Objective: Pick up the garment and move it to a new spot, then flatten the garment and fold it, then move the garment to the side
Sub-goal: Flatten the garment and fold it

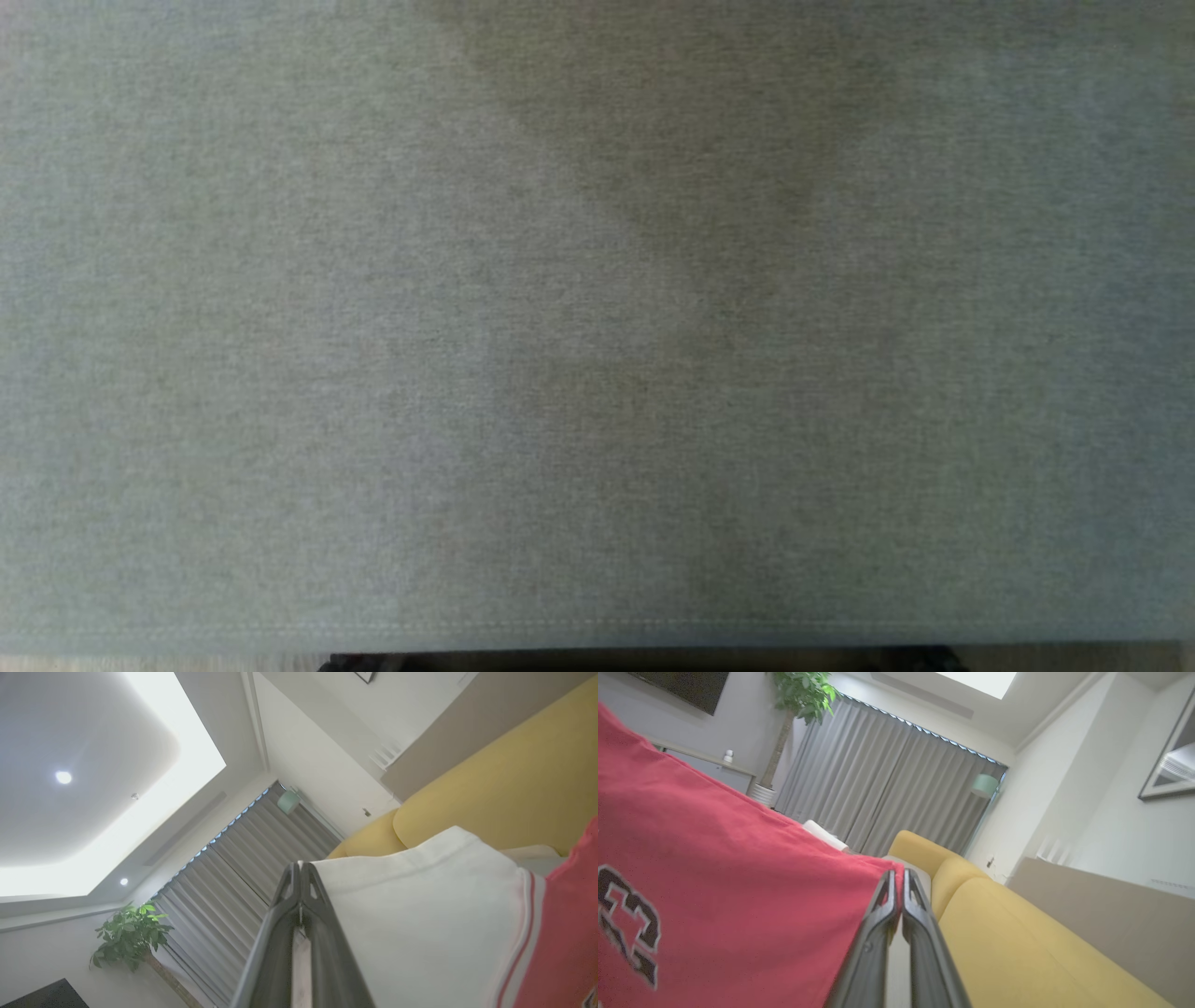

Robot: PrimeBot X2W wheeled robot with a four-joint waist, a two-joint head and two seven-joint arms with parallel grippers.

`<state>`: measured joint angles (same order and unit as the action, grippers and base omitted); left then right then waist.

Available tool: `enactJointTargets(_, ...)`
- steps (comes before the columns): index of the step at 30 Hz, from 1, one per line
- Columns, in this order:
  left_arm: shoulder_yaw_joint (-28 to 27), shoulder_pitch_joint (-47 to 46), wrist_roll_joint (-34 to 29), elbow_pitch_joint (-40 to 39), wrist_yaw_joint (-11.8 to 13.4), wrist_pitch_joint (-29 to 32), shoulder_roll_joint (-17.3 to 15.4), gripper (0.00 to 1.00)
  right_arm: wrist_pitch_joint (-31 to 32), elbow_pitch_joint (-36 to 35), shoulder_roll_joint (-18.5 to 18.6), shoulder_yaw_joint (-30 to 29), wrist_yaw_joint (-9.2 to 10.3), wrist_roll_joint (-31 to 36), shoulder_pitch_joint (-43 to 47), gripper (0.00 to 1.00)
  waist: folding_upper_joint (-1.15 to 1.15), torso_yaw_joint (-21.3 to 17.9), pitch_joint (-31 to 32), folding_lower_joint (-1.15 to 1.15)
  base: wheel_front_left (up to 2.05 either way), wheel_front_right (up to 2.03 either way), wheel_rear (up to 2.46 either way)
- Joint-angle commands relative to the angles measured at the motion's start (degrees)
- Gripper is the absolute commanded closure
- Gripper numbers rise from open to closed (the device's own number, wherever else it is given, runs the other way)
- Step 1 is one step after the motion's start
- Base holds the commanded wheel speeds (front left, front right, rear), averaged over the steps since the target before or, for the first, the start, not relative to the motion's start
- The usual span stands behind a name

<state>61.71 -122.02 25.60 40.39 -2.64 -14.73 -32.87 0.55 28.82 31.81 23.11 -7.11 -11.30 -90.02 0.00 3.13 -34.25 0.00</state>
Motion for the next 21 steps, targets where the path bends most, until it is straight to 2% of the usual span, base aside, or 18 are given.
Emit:
enactJointTargets(1,-2.94,-3.09,-0.50,-1.68,0.84,-0.25,-1.87,1.00,-0.96,-0.82,0.49,0.49,-0.37,0.28,-1.53,1.00,0.00,0.47,-0.31,0.00,0.00,0.00,0.00)
enactJointTargets(7,-10.39,5.55,-2.66,-11.05,-0.65,-0.26,-3.21,1.00,-7.13,3.86,1.84,6.21,-0.37,-0.40,-2.98,1.00,0.00,2.37,-2.36,0.00,0.00,0.00,0.00)
enactJointTargets(14,-19.08,26.60,-2.04,-21.59,-1.80,-0.26,-5.51,1.00,-11.91,6.77,2.64,10.83,-0.37,-3.96,3.85,1.00,0.00,3.05,-2.90,0.00,0.00,0.00,0.00)
enactJointTargets(18,-24.90,42.23,-2.78,-29.53,-0.46,-0.27,-7.08,1.00,-12.84,5.17,4.12,9.60,-0.37,-7.15,12.66,1.00,0.00,2.67,-0.60,0.00,0.00,0.00,0.00)
enactJointTargets(21,-29.39,55.68,-2.17,-34.42,0.81,-0.27,-8.26,1.00,-12.00,3.11,4.77,5.39,-0.37,-9.43,21.89,1.00,0.00,1.97,2.55,0.00,0.00,0.00,0.00)
